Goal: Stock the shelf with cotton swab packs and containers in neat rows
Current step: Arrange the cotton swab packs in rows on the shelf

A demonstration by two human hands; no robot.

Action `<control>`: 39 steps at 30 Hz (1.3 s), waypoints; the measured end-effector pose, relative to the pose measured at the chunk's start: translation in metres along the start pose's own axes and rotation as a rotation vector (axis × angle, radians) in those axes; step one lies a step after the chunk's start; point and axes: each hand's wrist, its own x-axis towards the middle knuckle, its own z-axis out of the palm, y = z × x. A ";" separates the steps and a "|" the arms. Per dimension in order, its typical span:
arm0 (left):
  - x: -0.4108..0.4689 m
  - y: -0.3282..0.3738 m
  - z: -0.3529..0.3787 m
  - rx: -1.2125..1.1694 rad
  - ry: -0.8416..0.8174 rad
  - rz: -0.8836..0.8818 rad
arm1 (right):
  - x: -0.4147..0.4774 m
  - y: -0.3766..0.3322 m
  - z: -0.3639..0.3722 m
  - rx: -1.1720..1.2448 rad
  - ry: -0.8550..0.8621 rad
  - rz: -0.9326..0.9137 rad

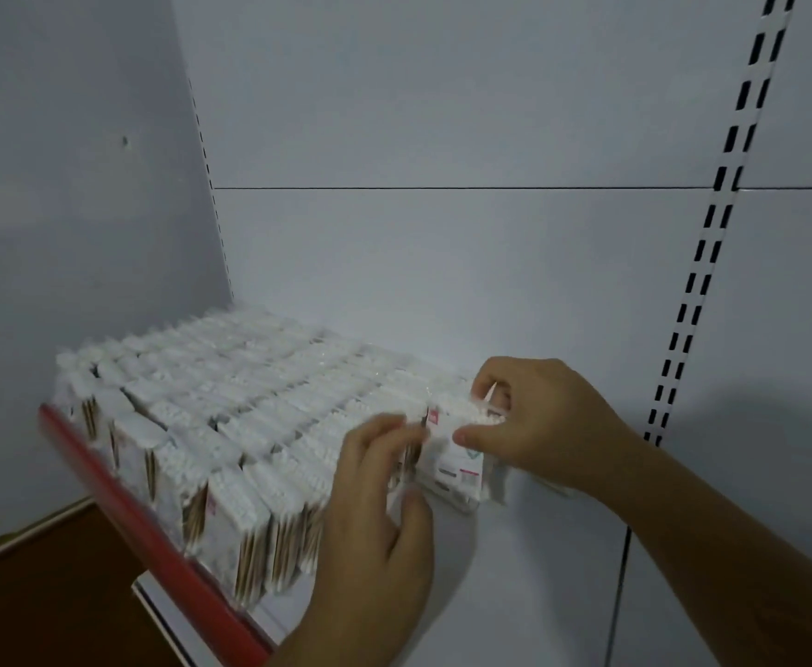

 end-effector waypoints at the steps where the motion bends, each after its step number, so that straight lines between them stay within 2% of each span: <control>1: -0.003 -0.005 0.000 -0.001 -0.065 0.000 | -0.001 0.002 0.005 0.005 0.066 -0.014; 3: -0.002 -0.012 0.006 0.016 -0.259 -0.122 | -0.003 0.006 0.023 -0.001 0.184 -0.118; 5: 0.002 -0.021 0.014 0.111 -0.427 -0.200 | -0.007 0.008 0.047 -0.075 0.224 -0.188; 7: 0.010 -0.030 0.019 0.210 -0.504 -0.189 | -0.010 0.016 0.065 -0.141 0.194 -0.203; 10: 0.019 -0.034 0.020 0.226 -0.604 -0.175 | -0.015 0.030 0.077 -0.181 0.218 -0.238; 15: 0.018 -0.038 0.017 0.395 -0.606 -0.129 | -0.022 0.029 0.071 -0.148 0.273 -0.247; 18: 0.023 -0.030 0.014 0.537 -0.573 0.020 | -0.036 0.034 0.050 -0.117 0.280 -0.197; 20: 0.022 -0.024 0.010 0.424 -0.494 0.122 | -0.058 0.045 0.028 -0.198 0.201 -0.173; 21: 0.024 -0.013 0.017 0.394 -0.515 0.143 | -0.076 0.054 0.010 -0.270 0.153 -0.142; 23: 0.027 0.022 0.034 0.468 -0.703 0.158 | -0.113 0.069 -0.026 -0.400 0.050 -0.073; 25: 0.030 0.060 0.064 0.495 -0.771 0.332 | -0.154 0.079 -0.066 -0.496 -0.053 0.046; 28: 0.033 0.137 0.121 0.366 -0.883 0.531 | -0.223 0.090 -0.140 -0.649 -0.177 0.280; 31: 0.025 0.220 0.182 0.318 -1.083 0.534 | -0.309 0.094 -0.226 -0.820 -0.327 0.525; 34: -0.005 0.322 0.242 0.336 -1.301 0.528 | -0.411 0.092 -0.307 -0.870 -0.303 0.823; 37: -0.059 0.413 0.293 0.268 -1.304 0.629 | -0.509 0.083 -0.370 -0.899 -0.187 0.993; 39: -0.104 0.467 0.317 0.172 -1.351 0.686 | -0.568 0.072 -0.403 -0.950 -0.192 1.070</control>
